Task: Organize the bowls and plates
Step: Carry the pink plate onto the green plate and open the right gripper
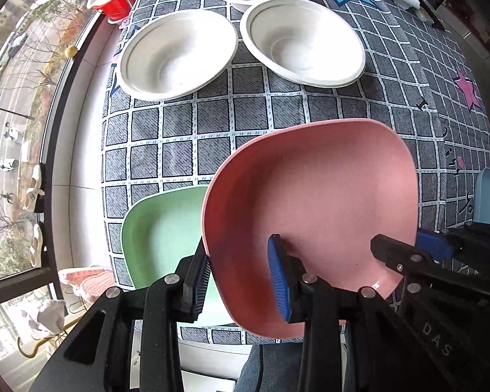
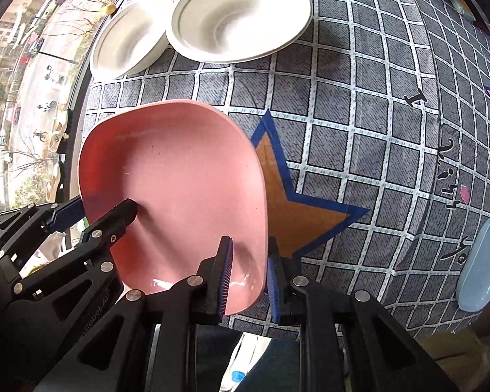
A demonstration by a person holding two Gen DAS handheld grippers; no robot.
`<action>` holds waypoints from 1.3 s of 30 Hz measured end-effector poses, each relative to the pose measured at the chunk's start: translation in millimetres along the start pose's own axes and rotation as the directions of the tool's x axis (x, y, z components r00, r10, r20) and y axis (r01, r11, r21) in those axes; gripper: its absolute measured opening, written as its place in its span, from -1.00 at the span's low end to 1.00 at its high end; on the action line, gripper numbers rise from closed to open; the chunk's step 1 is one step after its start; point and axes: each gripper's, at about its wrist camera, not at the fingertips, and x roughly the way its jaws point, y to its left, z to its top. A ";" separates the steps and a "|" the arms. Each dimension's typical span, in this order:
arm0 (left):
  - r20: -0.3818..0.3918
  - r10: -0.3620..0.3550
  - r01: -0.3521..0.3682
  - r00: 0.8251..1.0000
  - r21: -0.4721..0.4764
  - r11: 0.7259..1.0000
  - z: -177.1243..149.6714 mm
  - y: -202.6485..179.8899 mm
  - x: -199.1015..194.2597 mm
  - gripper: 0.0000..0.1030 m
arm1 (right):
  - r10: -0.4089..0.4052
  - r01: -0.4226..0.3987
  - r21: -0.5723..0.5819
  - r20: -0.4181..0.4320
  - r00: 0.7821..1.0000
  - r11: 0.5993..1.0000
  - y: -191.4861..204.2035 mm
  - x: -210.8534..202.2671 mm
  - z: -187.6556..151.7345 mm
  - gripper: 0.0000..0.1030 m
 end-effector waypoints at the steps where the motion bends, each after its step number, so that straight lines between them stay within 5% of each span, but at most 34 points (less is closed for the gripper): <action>1: 0.001 0.009 -0.009 1.000 -0.008 1.000 -3.0 6.5 1.0 -0.27 | 0.004 -0.004 -0.010 -0.003 1.000 1.000 8.2 1.2 1.1 -0.57; 14: -0.003 0.074 -0.074 0.997 -0.105 0.992 -45.4 23.9 8.7 -0.27 | 0.033 -0.037 -0.118 -0.035 0.999 0.992 70.8 51.3 -7.7 -0.56; 33: -0.039 0.097 -0.102 0.995 -0.137 0.985 -57.8 46.6 39.1 -0.27 | 0.009 -0.021 -0.138 -0.082 0.997 0.990 134.4 115.9 8.2 -0.56; 36: -0.036 0.092 -0.096 0.995 -0.140 0.985 -56.7 47.8 45.1 -0.15 | 0.003 -0.015 -0.138 -0.087 0.996 0.990 134.9 121.7 12.3 -0.56; 39: -0.039 0.121 -0.125 0.992 -0.146 0.981 -54.9 49.8 47.9 0.24 | -0.003 -0.009 -0.137 -0.087 0.996 0.991 143.9 130.5 20.3 -0.56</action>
